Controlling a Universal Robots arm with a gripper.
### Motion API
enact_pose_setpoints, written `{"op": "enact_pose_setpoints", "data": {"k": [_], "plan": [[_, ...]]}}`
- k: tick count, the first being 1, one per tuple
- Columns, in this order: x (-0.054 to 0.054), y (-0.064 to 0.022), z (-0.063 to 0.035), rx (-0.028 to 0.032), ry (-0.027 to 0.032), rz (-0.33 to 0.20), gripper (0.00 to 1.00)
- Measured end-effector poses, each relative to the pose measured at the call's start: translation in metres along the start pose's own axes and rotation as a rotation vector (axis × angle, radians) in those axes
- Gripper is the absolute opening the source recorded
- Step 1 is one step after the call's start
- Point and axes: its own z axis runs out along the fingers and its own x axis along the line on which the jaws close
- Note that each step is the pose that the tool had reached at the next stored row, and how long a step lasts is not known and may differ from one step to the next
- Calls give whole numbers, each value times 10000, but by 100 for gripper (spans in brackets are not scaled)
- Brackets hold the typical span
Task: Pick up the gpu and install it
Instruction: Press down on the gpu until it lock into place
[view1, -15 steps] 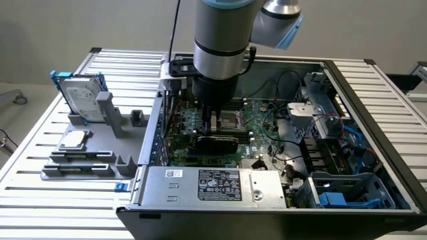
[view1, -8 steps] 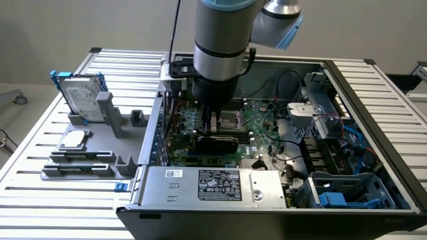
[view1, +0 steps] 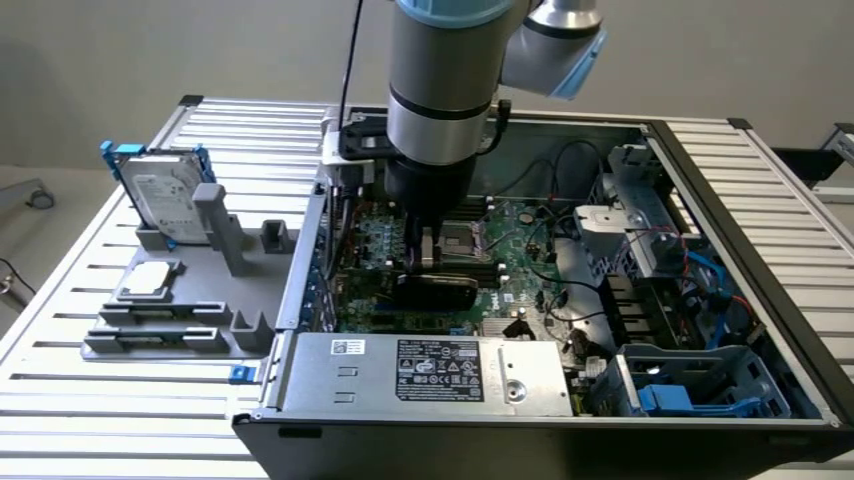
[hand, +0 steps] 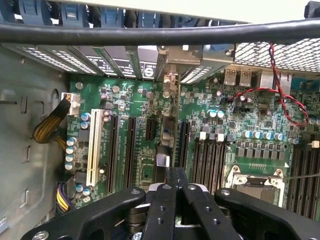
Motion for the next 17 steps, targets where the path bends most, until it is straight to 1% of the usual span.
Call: {"op": "enact_pose_setpoints", "data": {"k": [2,4,6,7,8,11,13,17], "plan": [[-2,-1,-1,5,-10,-1,11],[-6,4,-31,20,-33,0,11],[-6,20,-68,4,-8,0,11],[-7,32,-76,6,-11,0,11],[-8,47,-87,4,-9,-1,11],[-16,128,-109,-3,-9,-1,11],[-21,176,-119,-20,-11,1,11],[-28,242,-140,-73,-16,3,11]]}}
